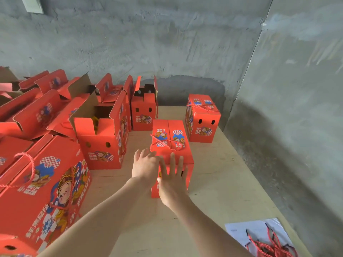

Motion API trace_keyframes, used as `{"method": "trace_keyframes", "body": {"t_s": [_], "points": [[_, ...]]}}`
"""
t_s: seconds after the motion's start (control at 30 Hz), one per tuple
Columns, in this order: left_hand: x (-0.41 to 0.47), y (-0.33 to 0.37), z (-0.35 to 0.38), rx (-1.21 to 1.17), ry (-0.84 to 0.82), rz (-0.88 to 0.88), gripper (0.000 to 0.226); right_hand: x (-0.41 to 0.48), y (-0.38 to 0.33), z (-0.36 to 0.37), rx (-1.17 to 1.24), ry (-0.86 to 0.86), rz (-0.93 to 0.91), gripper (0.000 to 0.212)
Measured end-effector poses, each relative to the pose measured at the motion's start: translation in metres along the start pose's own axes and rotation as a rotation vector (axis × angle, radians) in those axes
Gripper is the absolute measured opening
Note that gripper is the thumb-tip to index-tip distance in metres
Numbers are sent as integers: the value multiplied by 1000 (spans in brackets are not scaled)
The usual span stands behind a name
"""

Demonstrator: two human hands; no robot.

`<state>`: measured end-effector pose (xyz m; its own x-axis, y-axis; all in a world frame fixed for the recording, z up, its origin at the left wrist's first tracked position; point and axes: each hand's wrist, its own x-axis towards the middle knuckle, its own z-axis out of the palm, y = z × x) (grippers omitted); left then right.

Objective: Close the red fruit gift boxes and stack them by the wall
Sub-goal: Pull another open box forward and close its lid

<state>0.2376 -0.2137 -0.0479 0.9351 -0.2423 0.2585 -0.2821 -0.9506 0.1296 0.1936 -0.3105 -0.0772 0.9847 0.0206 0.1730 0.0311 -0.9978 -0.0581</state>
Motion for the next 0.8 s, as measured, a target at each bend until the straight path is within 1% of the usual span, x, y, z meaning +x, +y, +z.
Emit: {"method": "trace_keyframes", "body": {"t_s": [0.03,0.1,0.17,0.27,0.33,0.37,0.4,0.47,0.53,0.6,0.67,0.8], "points": [[7,1,2,43,-24,8,35,1,-1,2,-58,21,8,82],[10,1,5,110,-38,35,40,9,0,3,-78,18,37,82],[3,-1,12,116,-47,55,52,16,3,8,-77,13,19,84],[-1,-9,19,59,-117,44,66,43,8,23,-128,-115,-3,90],[5,-24,16,63,-172,8,70,59,9,24,-136,-123,1,92],[10,-35,13,83,-174,-28,72,68,9,21,-134,-135,1,90],[16,-47,9,111,-164,-73,74,78,10,20,-139,-140,0,91],[30,-72,-3,173,-137,-162,72,97,14,19,-174,-147,4,99],[41,-97,-15,247,-122,-207,70,120,21,18,-198,-153,-14,104],[51,-117,-25,350,-125,-193,72,142,30,18,-181,-172,-19,106],[62,-131,-29,440,-114,-142,74,167,40,20,-154,-186,-25,108],[90,-140,-22,565,-127,29,70,218,62,23,-116,-216,-5,92]]}}
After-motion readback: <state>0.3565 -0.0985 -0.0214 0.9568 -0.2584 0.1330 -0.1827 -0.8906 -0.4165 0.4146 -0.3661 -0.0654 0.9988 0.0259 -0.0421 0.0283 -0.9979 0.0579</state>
